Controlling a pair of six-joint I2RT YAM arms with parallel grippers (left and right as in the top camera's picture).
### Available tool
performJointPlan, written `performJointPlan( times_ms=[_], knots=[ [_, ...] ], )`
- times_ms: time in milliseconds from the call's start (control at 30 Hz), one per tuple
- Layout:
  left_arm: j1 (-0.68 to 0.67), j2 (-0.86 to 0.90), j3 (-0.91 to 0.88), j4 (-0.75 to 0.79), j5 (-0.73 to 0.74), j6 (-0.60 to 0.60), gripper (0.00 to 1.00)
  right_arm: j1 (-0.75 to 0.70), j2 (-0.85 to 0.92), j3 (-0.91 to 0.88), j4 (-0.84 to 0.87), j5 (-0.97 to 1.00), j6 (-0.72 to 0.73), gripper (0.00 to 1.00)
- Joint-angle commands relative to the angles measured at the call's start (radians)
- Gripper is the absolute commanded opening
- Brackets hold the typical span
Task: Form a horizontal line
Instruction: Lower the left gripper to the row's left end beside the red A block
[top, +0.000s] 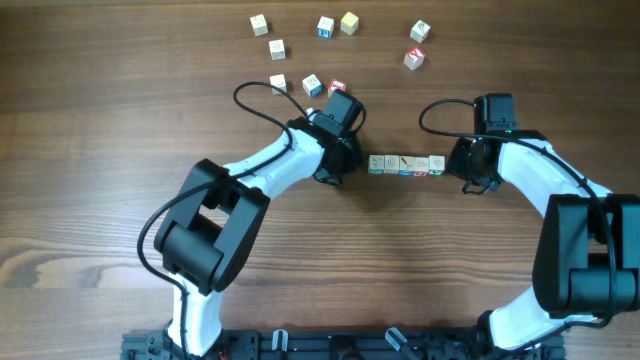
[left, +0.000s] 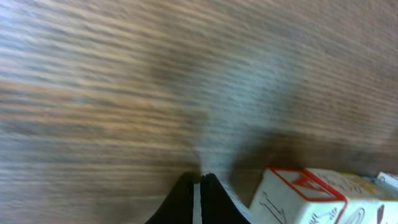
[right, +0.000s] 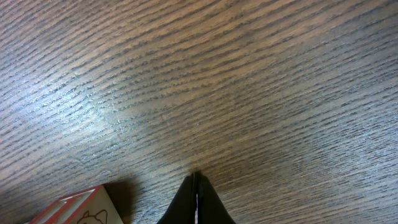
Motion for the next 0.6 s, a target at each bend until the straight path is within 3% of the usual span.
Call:
performJointPlan(
  times_ms=[0, 567],
  knots=[
    [-0.028, 0.035, -0.023, 0.011, 0.014, -0.031, 0.09, -0.003, 0.017, -0.012, -0.02, 0.02, 0.014, 0.05],
    [-0.045, 0.035, -0.023, 0.05, 0.019, -0.084, 0.09, -0.003, 0.017, -0.012, -0.038, 0.02, 0.014, 0.05]
  ],
)
